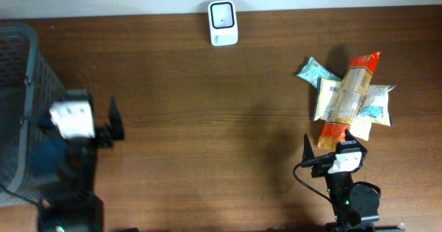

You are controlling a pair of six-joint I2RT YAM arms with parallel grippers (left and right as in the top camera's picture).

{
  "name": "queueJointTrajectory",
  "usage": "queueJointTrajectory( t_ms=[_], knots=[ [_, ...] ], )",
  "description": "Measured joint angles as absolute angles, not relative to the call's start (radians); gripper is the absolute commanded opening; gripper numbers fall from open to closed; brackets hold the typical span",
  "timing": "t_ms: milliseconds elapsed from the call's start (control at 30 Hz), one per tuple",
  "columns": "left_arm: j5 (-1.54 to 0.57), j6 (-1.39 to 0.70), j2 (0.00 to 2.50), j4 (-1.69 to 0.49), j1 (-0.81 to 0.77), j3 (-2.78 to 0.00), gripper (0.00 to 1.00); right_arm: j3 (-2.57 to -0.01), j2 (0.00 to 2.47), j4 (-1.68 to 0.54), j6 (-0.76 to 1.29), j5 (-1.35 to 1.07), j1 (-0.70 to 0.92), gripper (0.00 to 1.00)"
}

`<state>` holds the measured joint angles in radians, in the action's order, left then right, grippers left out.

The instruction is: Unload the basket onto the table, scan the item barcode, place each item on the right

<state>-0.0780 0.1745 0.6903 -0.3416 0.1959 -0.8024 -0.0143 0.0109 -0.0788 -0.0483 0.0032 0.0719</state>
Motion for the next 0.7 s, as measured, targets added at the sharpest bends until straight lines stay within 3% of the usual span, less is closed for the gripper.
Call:
queueJointTrajectory(
  t_ms=[333, 533, 700],
  knots=[
    [-0.054, 0.187, 0.203, 0.157, 0.162, -0.178, 0.99, -0.014, 0.011, -0.079, -0.049, 0.003, 0.072, 0.99],
    [-0.022, 0.209, 0.053, 0.161, 0.138, -0.036, 0.99, -0.014, 0.011, -0.079, -0.048, 0.003, 0.072, 0.98],
    [0.036, 0.244, 0.013, -0.023, 0.104, -0.018, 0.99, -0.014, 0.011, -0.079, -0.048, 0.003, 0.072, 0.99]
  ],
)
